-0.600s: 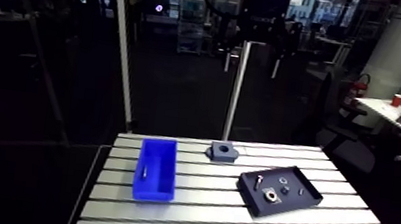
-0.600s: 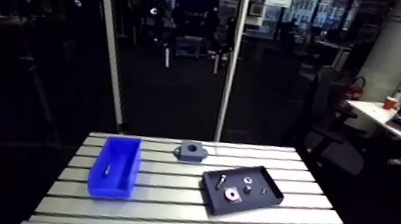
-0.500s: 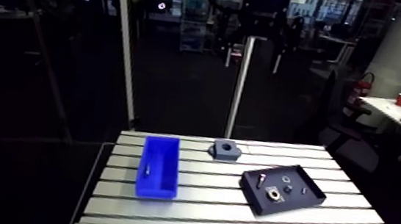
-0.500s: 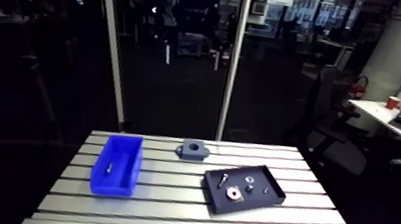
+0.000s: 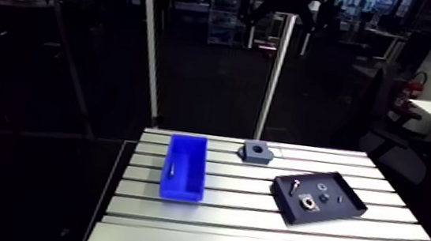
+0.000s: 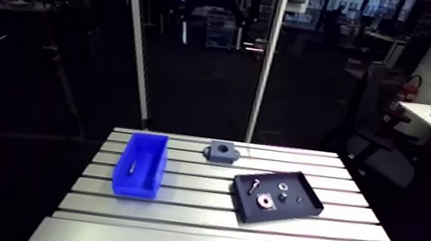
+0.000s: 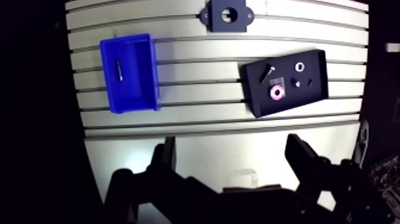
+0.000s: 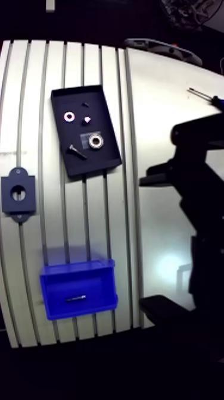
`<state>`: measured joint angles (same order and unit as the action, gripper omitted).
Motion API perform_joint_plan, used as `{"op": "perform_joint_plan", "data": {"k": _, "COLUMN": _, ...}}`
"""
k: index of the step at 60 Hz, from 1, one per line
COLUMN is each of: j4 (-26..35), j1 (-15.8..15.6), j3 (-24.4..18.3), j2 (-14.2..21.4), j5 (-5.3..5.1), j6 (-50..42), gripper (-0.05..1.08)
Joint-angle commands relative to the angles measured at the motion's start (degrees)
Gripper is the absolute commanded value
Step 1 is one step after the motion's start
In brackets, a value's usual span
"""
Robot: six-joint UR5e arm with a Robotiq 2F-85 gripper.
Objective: Pick up the bearing and press it into the housing until flush.
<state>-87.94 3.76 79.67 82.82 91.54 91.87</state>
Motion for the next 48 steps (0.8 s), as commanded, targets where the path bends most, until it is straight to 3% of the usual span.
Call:
{"op": "perform_joint_plan", "data": {"k": 1, "j4": -0.33, "j1": 0.01, "j3": -0.1, "j2": -0.31, "j5": 0.08, "j6": 0.97, "gripper": 0.0}}
{"op": "perform_joint_plan", "data": {"k": 16, "j4": -1.02, "j1": 0.91, "j3": 1.05, "j2": -1.97, "j5": 0.01, "j6": 5.77, "gripper": 0.0}}
{"op": "perform_joint_plan", "data": {"k": 33, "j4": -7.22, "j1": 6.9, "j3": 6.59, "j2": -1.83, "j5": -0.11, "j6": 12.51, "gripper": 0.0}}
{"op": "perform_joint_plan", "data": {"k": 48, "j4": -8.36, "j1": 10.82, "j3": 10.96, "j2": -1.83, "j5": 0.07, "j6": 16.17, "gripper": 0.0}}
